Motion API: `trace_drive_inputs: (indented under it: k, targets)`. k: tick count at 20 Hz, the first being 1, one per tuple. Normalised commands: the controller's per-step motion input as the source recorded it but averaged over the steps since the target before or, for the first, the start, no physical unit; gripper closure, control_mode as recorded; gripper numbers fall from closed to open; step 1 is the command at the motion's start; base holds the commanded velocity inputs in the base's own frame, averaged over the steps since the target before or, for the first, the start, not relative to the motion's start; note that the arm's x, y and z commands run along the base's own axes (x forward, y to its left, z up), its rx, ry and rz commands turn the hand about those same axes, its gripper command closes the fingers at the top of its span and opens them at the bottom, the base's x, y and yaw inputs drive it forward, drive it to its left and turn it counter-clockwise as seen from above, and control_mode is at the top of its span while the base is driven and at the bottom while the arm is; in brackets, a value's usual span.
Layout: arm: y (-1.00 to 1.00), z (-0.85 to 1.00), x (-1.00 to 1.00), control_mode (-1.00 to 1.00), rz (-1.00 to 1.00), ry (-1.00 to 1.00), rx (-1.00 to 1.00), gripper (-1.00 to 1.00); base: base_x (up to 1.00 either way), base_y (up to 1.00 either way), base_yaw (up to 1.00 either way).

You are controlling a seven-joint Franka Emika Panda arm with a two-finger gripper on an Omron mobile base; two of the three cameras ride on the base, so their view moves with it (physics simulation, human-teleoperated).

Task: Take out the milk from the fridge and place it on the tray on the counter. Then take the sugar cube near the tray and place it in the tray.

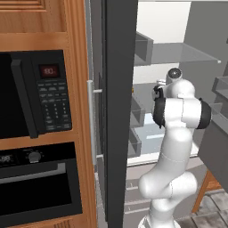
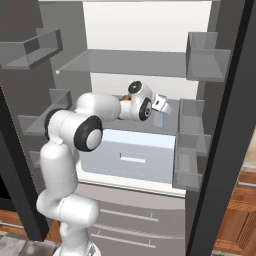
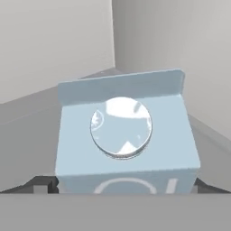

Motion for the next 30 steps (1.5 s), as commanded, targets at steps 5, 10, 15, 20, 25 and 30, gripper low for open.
trace_drive_inputs:
  k: [5, 10, 15, 20, 25, 30]
  targets:
    - [-0.17, -0.07, 0.17, -1.0, 0.0, 0.0, 0.0, 1.0, 0.0, 0.0, 0.0]
    - [-0.08, -0.12, 0.04, -1.0, 0.0, 0.0, 0.0, 1.0, 0.0, 0.0, 0.0]
    - [0.07, -0.1, -0.34, -1.0, 0.0, -0.11, 0.0, 1.0, 0.0, 0.0, 0.0]
    - [0.37, -0.01, -1.0, -1.0, 0.0, -0.3, 0.0, 1.0, 0.0, 0.0, 0.0]
    - [0.3, 0.21, -1.0, -1.0, 0.0, -0.27, 0.0, 1.0, 0.0, 0.0, 0.0]
    - [0.07, 0.78, -1.0, -1.0, 0.0, -0.07, 0.02, 1.0, 0.0, 0.0, 0.0]
